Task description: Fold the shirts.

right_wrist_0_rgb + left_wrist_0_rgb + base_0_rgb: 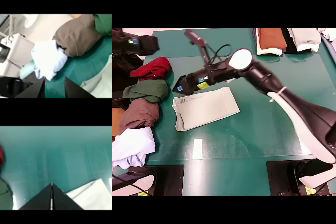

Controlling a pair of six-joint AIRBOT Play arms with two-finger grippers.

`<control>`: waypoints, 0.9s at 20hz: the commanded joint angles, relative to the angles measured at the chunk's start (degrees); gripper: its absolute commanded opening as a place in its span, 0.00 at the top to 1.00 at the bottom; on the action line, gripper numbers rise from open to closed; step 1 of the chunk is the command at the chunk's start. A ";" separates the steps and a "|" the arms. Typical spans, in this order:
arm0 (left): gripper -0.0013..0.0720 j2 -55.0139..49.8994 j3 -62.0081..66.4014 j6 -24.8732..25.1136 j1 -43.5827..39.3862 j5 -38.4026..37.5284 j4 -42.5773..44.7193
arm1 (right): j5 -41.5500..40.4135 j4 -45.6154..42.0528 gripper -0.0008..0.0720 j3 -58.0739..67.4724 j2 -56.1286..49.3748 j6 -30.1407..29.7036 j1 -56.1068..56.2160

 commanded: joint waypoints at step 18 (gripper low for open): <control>0.95 2.14 -0.59 2.36 -8.44 1.05 0.52 | 12.96 -4.11 0.21 -13.97 -15.06 8.52 -23.76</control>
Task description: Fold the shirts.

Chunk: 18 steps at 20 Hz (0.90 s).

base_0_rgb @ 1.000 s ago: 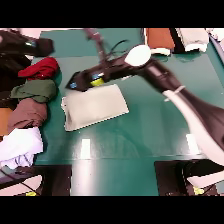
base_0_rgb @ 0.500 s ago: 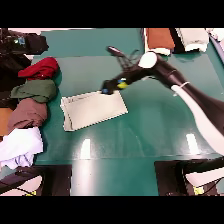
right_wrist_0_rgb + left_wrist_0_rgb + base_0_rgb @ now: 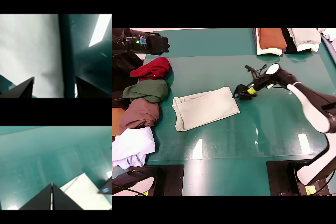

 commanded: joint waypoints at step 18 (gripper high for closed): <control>0.95 0.04 0.00 0.33 -11.08 1.99 -2.54 | -0.52 -25.24 0.97 -2.84 25.66 3.48 -34.07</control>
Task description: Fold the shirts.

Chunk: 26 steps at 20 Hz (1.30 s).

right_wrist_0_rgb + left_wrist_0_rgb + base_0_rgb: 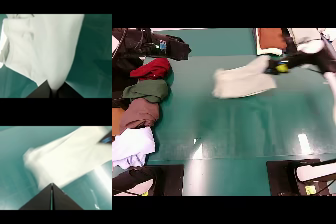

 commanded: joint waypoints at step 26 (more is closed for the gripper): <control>0.95 0.04 0.00 -0.42 -1.16 1.27 -0.20 | 2.49 -26.93 0.34 -22.38 31.69 6.03 -46.07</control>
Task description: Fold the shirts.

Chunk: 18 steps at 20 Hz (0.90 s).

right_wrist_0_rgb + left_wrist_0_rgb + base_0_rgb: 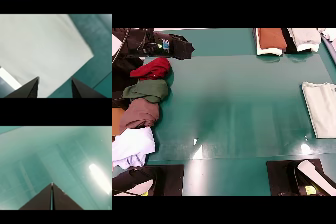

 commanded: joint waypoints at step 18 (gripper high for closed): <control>0.95 0.04 0.00 0.20 -0.04 4.42 0.00 | -0.35 20.39 0.96 11.52 0.11 0.00 58.64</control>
